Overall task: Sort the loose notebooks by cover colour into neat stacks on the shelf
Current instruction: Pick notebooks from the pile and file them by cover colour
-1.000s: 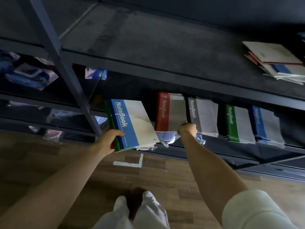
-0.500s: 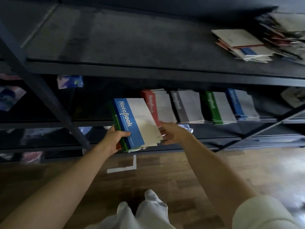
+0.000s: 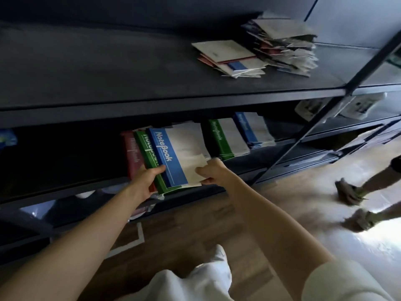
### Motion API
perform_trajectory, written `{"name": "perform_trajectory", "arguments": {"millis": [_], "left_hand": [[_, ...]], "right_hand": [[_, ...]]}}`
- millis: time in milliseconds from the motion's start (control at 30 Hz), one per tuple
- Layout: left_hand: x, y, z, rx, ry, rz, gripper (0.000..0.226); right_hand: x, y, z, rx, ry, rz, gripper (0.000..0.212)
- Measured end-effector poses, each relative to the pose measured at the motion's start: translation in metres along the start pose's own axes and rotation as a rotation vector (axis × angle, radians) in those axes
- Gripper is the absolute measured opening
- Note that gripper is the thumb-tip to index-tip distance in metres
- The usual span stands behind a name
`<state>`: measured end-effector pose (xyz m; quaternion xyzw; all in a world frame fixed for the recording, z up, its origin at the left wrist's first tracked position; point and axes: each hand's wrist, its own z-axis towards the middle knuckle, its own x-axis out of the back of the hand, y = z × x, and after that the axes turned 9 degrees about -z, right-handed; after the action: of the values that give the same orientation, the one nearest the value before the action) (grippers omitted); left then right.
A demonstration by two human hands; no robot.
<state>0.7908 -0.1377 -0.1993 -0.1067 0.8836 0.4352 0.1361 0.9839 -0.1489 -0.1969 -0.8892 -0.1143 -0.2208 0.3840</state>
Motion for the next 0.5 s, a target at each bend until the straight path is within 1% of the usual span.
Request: {"name": "perform_trajectory", "arguments": {"millis": [133,167,267,367,433,500], "left_hand": [[-0.067,-0.02,0.017,-0.022,0.016,0.064,0.018],[-0.088,-0.026,0.022,-0.028,0.018,0.06,0.019],[-0.157,-0.044,0.035,-0.009,0.049,-0.006,0.033],[-0.216,-0.064,0.046,0.018,0.085,-0.045,0.034],[-0.247,-0.074,0.049,0.049,0.078,-0.087,0.033],[-0.269,-0.084,0.056,0.074,0.083,-0.113,0.039]], "right_hand": [[0.054,0.029,0.03,-0.004,-0.029,0.059,0.039],[0.071,0.037,0.041,0.002,-0.027,0.077,0.039],[0.128,0.061,0.07,-0.008,-0.011,0.099,0.039],[0.185,0.088,0.098,-0.049,-0.014,0.062,0.038],[0.219,0.1,0.113,-0.062,0.011,0.028,0.035],[0.248,0.109,0.125,-0.056,0.055,-0.02,0.031]]}}
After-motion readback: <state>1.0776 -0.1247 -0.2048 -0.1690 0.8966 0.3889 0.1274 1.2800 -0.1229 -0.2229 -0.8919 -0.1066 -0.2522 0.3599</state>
